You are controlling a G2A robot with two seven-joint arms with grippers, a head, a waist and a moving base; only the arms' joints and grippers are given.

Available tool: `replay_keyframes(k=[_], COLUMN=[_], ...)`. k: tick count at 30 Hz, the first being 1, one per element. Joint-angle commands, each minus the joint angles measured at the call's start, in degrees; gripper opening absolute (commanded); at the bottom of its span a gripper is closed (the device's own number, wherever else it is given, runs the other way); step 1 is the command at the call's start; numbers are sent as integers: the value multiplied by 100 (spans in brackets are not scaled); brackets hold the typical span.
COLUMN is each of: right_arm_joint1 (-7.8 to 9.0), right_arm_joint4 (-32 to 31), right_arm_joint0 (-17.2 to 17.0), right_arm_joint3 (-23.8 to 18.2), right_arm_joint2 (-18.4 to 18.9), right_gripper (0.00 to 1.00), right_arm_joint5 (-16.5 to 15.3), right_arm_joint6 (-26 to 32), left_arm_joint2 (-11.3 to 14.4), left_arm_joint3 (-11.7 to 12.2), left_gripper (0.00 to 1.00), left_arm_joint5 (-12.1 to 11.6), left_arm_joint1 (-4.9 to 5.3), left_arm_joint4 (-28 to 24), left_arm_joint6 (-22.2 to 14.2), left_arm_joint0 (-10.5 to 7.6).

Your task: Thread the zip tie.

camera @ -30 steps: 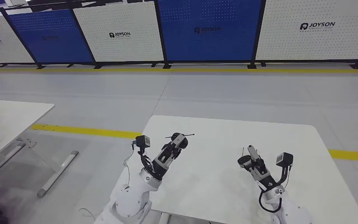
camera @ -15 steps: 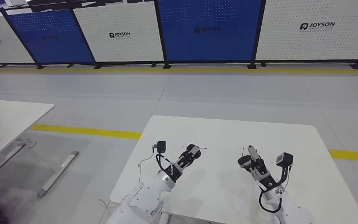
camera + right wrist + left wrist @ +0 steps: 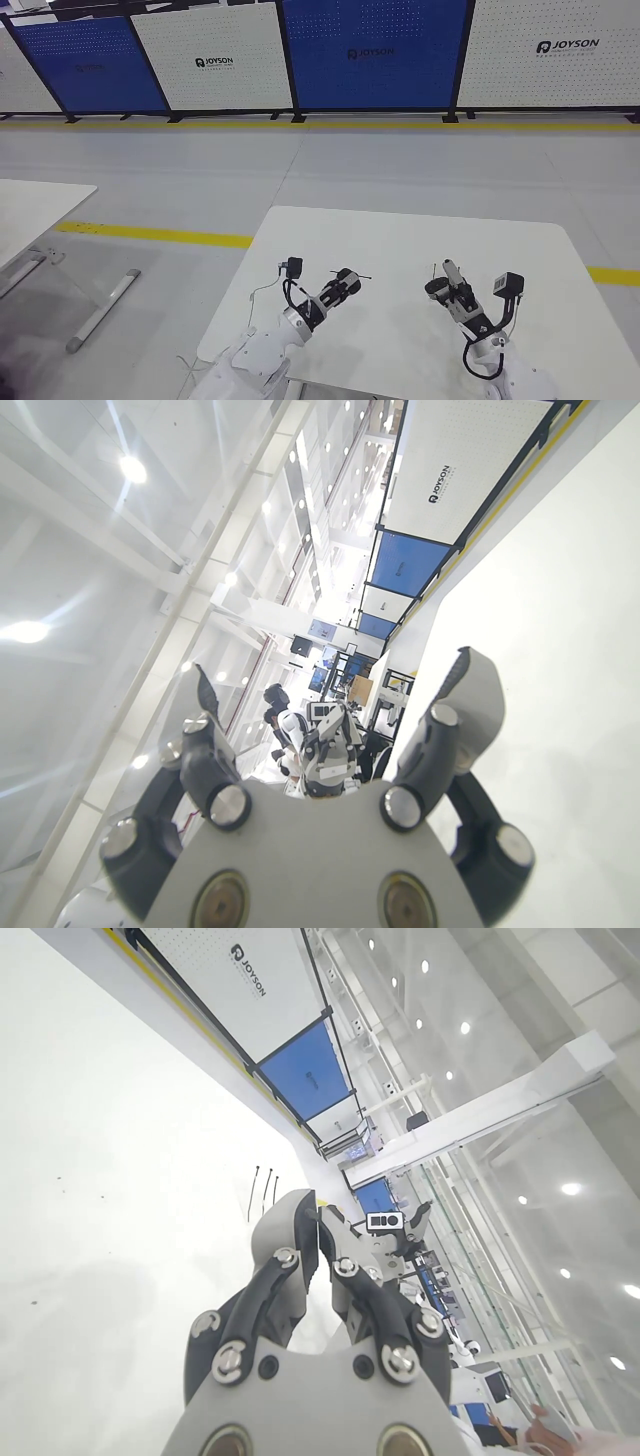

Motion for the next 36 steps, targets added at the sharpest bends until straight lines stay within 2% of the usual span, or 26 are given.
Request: replay_keyframes(k=[1,6,10,11,13,16,18,20,21,36], right_arm_joint1=[0,2,62,100,128,179,219,236,233,233], right_arm_joint4=[0,-67,-575,-1020,-1501,-2159,-2669,-2897,-2902,-2902], right_arm_joint0=[0,1,-28,-9,21,130,273,436,496,496], right_arm_joint3=[0,-42,-307,-348,-445,-629,-752,-725,-714,-714], right_arm_joint2=[0,13,284,395,525,644,666,620,616,616], right_gripper=[100,100,100,100,100,100,100,100,100,100], right_arm_joint5=[0,0,0,27,201,567,851,1115,1196,1196], right_arm_joint6=[0,-13,104,194,83,317,706,1069,1073,1073], left_arm_joint2=[2,2,2,2,2,2,2,2,2,2], left_arm_joint3=[-4,-4,-4,-4,-4,-4,-4,-4,-4,-4], left_gripper=[0,0,0,0,0,0,0,0,0,0], left_arm_joint5=[3,3,3,3,3,3,3,3,3,3], left_arm_joint1=[-1,-1,-1,-1,-1,-1,-1,-1,-1,-1], left_arm_joint4=[4,4,4,4,4,4,4,4,4,4], left_arm_joint6=[6,6,6,6,6,6,6,6,6,6], left_arm_joint0=[0,0,0,0,0,0,0,0,0,0])
